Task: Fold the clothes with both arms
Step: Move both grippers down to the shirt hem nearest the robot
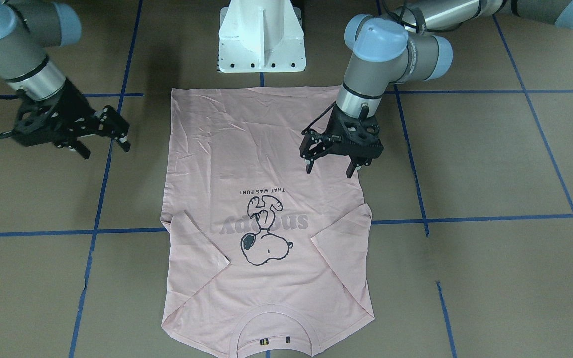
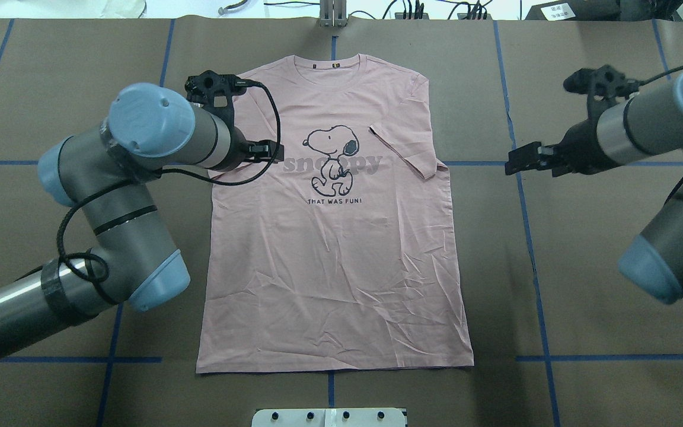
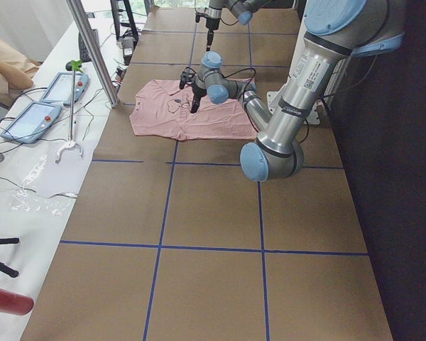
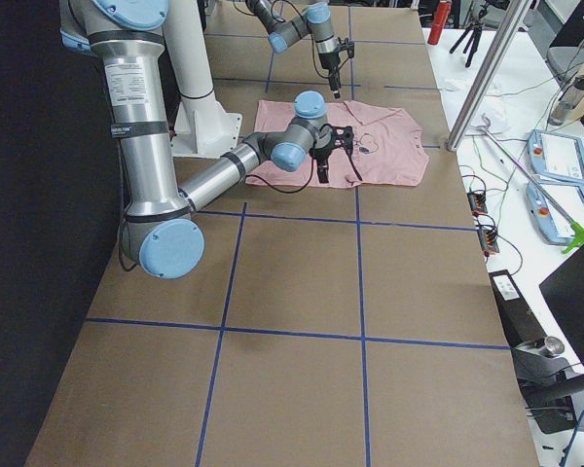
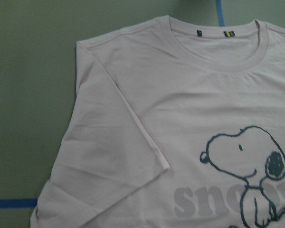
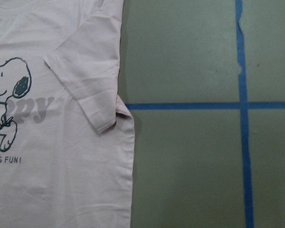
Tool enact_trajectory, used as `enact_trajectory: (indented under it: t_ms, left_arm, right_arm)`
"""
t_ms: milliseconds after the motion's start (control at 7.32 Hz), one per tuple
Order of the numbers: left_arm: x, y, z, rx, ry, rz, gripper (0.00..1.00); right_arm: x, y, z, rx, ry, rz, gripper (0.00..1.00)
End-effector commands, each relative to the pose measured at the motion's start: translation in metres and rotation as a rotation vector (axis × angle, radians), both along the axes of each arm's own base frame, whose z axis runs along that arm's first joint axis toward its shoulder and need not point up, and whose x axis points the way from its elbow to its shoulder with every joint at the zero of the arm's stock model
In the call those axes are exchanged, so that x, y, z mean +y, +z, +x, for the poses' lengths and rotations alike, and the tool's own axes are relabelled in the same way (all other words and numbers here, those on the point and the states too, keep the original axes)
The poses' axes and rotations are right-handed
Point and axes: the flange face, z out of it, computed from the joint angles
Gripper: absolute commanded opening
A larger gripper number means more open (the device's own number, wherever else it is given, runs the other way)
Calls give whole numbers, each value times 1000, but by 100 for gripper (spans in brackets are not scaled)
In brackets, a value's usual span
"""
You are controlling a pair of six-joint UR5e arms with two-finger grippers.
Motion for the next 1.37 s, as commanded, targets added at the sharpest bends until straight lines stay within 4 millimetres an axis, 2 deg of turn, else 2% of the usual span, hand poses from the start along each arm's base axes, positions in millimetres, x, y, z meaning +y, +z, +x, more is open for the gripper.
enact_trajectory:
  t_ms: [0, 137, 410, 546, 683, 820, 1229]
  left_arm:
    - [69, 17, -6, 33, 50, -41, 100]
    - [104, 24, -1, 49, 74, -95, 100]
    - [177, 47, -2, 48, 86, -179, 99]
    - [212, 63, 10, 31, 73, -239, 87]
    - [242, 79, 21, 9, 55, -284, 75]
    - [259, 86, 29, -5, 53, -301, 69]
    - [262, 98, 34, -49, 50, -303, 64]
  right_arm:
    - [99, -12, -72, -10, 55, -61, 100]
    - [134, -6, -91, 7, 68, -58, 98]
    - [183, 6, -96, 27, 69, -69, 96]
    - [204, 8, -106, 26, 78, -76, 95]
    - [212, 7, -110, 24, 82, -68, 94]
    - [214, 5, -110, 19, 80, -68, 94]
    - [214, 5, -110, 19, 81, -67, 95]
